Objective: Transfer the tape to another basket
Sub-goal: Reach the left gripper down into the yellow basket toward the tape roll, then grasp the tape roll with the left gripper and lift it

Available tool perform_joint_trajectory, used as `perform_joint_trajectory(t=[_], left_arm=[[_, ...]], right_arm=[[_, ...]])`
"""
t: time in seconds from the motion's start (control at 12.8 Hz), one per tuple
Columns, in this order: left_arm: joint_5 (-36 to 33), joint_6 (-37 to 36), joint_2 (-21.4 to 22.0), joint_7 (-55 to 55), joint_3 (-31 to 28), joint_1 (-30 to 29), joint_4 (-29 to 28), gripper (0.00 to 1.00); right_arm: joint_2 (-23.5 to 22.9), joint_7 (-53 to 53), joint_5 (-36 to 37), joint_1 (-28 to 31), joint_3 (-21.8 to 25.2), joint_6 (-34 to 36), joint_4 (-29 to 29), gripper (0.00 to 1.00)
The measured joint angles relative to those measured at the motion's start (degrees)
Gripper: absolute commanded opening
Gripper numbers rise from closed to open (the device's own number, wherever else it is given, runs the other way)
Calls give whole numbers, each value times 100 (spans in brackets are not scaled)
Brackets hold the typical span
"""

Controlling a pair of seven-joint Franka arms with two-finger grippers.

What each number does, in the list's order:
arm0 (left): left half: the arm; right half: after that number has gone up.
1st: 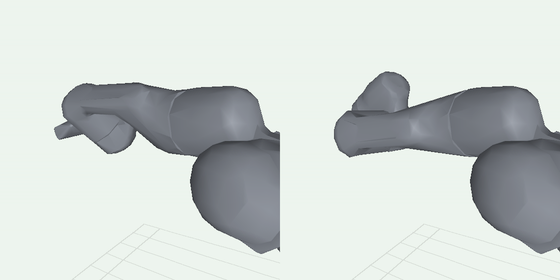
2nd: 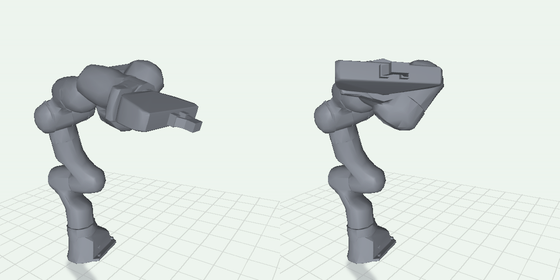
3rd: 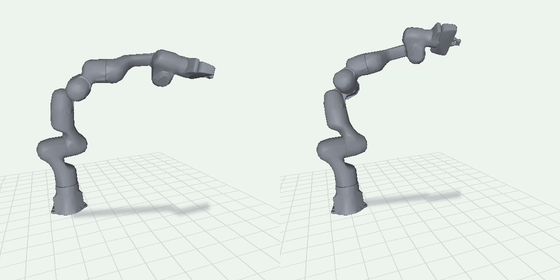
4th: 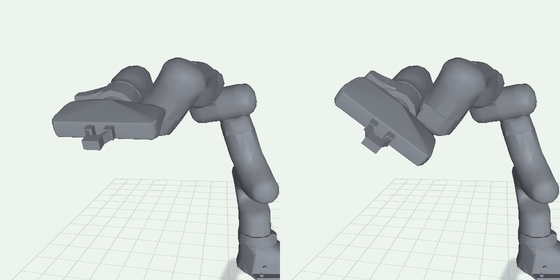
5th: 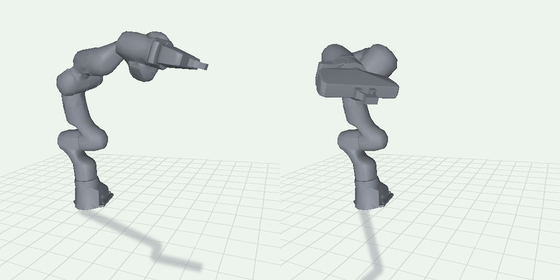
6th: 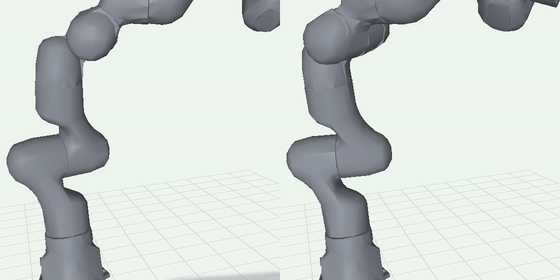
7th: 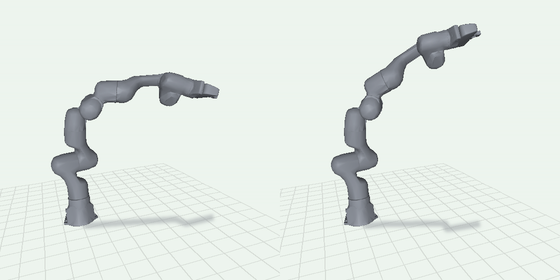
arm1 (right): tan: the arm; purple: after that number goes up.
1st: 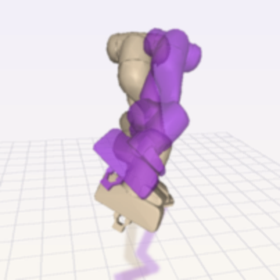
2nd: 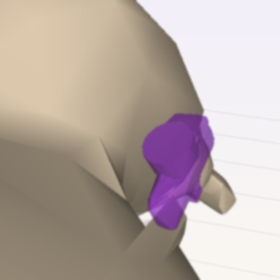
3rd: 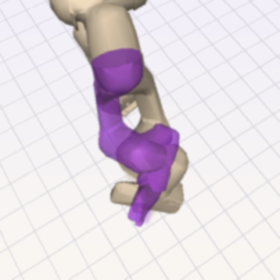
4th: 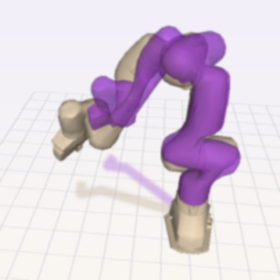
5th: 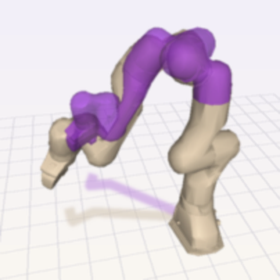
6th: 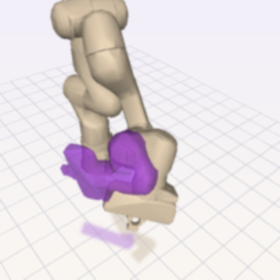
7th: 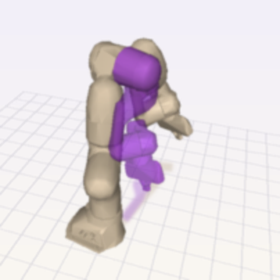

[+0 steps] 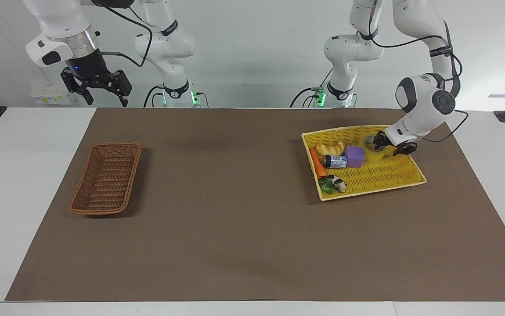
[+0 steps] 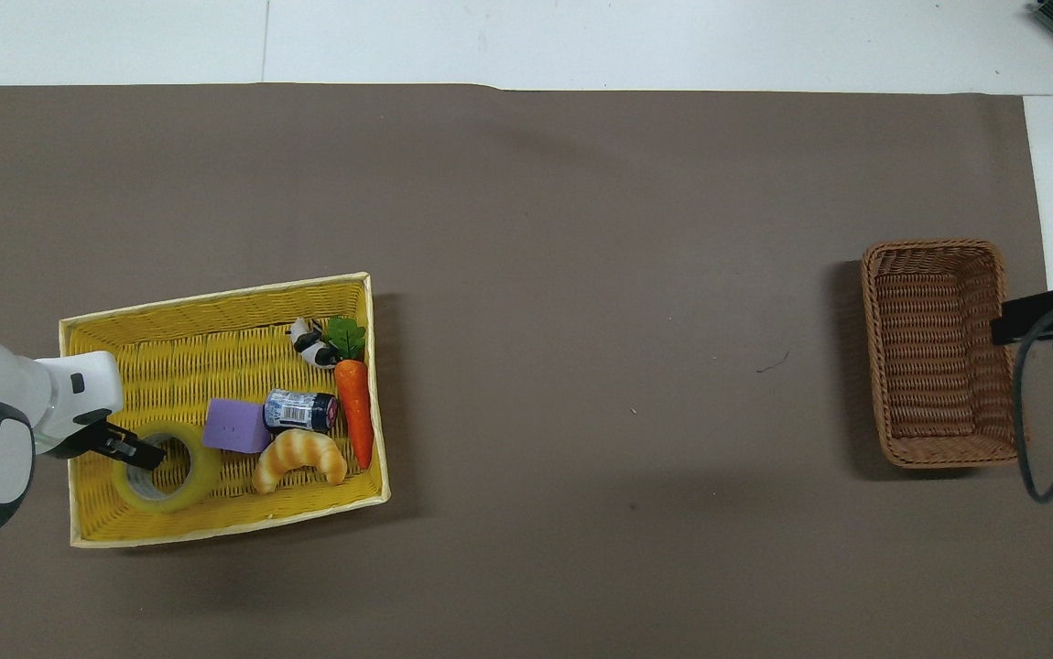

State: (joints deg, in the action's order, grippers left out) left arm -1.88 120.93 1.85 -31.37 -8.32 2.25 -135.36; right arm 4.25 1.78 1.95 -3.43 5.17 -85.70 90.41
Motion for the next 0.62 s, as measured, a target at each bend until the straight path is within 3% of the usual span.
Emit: perform_joint_trajectory(t=[0.08,0.62], left_arm=[[-3,-2,0,0,4,0,-7,0],[-6,-552,14,144,-12,-52,178,0]], right_arm=[[0,0,0,0,0,0,0,100],[0,0,0,0,0,0,2,100]])
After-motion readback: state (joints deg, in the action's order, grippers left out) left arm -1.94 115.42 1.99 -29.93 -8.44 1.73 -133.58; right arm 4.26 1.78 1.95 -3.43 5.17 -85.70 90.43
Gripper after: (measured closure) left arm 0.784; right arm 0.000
